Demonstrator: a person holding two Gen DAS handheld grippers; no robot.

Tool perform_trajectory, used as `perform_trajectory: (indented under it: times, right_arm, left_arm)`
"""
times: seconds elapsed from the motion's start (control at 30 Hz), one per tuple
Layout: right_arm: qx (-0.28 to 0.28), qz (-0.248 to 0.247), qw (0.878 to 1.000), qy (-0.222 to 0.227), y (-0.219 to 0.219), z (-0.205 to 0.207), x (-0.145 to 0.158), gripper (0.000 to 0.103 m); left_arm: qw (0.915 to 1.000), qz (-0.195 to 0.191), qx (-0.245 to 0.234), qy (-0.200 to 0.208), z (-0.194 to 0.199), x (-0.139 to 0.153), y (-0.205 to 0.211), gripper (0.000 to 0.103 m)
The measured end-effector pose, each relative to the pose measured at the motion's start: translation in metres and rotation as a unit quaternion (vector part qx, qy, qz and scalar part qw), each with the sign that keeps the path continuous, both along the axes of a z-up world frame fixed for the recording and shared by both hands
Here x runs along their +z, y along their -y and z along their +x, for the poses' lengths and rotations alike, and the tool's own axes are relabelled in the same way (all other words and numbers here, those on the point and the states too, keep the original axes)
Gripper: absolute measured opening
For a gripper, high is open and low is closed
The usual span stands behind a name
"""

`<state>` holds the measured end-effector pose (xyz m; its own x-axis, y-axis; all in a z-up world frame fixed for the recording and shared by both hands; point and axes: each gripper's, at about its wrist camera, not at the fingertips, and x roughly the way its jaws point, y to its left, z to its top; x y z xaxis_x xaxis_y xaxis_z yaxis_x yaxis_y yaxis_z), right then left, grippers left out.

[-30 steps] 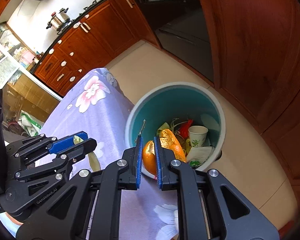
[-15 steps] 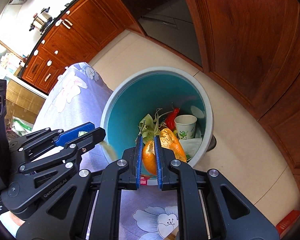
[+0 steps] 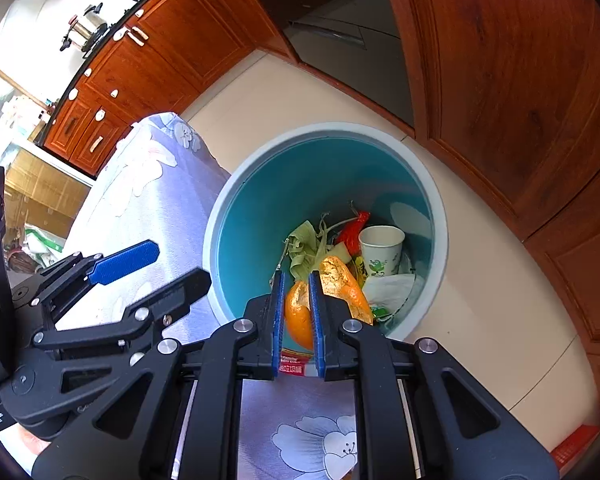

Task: Collect trash
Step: 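Carry both peels over the teal bin and open both tools, then move both tools back over the table toward the brown box and wrapper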

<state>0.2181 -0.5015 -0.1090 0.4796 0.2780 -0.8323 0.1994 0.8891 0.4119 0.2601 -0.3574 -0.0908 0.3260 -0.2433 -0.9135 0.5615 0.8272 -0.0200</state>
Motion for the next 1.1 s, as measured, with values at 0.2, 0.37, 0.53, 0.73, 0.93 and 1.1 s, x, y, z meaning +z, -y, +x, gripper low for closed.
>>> perform_trajectory:
  times: [0.2,0.37,0.53,0.73,0.93,1.1]
  right_arm:
    - [-0.015,-0.001,1.0,0.002,-0.001,-0.001,0.004,0.056]
    - [-0.021,-0.012,1.0,0.006,-0.006,-0.003,0.013,0.084]
    - [-0.025,-0.02,0.999,0.004,-0.01,-0.006,0.021,0.088]
    - [-0.029,-0.019,0.999,0.006,-0.013,-0.011,0.028,0.089]
    - [-0.022,-0.019,1.0,0.01,-0.028,-0.019,0.039,0.089]
    - [-0.004,-0.02,1.0,0.013,-0.051,-0.027,0.05,0.09]
  left_arm:
    - [0.9999,-0.003,0.01,-0.007,-0.003,0.001,-0.012,0.079]
    - [0.9999,-0.005,0.015,-0.004,-0.007,0.004,-0.02,0.093]
    - [0.9998,-0.006,0.019,0.006,-0.013,0.009,-0.027,0.097]
    - [0.9995,-0.01,0.028,0.012,-0.02,0.018,-0.039,0.098]
    - [0.999,-0.015,0.04,0.015,-0.033,0.028,-0.059,0.099]
    - [0.9979,-0.022,0.06,0.015,-0.048,0.034,-0.086,0.099]
